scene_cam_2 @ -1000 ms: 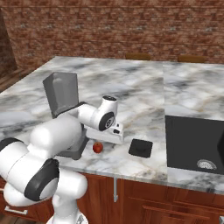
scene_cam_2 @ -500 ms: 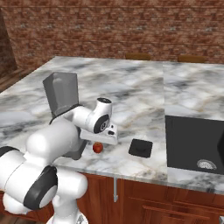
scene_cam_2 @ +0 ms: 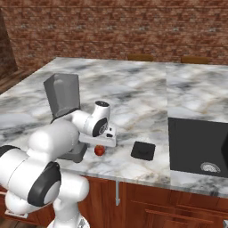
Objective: Open the blender lid, put the apple in the blender, close the lid, and start the blender.
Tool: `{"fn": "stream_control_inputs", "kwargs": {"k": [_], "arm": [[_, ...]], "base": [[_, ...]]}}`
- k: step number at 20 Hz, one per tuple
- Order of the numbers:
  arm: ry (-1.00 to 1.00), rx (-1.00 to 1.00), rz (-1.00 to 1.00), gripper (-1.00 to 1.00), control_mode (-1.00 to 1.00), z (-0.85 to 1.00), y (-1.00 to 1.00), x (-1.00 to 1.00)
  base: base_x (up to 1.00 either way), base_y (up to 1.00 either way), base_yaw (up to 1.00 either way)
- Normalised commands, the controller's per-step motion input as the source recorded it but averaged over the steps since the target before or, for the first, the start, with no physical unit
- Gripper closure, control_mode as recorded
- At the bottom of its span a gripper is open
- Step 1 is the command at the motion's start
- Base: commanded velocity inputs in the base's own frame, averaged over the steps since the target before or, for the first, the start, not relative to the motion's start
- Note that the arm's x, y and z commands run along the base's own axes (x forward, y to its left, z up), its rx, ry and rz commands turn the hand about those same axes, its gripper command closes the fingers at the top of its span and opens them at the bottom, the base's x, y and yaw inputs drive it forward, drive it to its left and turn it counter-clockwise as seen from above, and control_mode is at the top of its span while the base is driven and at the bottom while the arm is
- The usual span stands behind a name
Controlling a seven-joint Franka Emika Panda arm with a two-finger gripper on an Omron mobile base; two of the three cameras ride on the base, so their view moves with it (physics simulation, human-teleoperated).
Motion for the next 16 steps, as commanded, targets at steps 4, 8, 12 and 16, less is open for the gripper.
{"fn": "stream_control_inputs", "kwargs": {"k": [4, 8, 12, 16], "arm": [[-0.01, 0.0, 0.0, -1.0, -1.0, -0.15, 0.0, 0.12], [-0.02, 0.0, 0.0, -1.0, -1.0, -0.15, 0.0, 0.1], [-0.02, 0.0, 0.01, -1.0, -1.0, -0.22, 0.0, 0.12], [-0.06, 0.0, 0.0, -1.0, -1.0, -0.26, 0.0, 0.24]], "base": [[0.0, 0.0, 0.0], [0.0, 0.0, 0.0], [0.0, 0.0, 0.0], [0.0, 0.0, 0.0]]}}
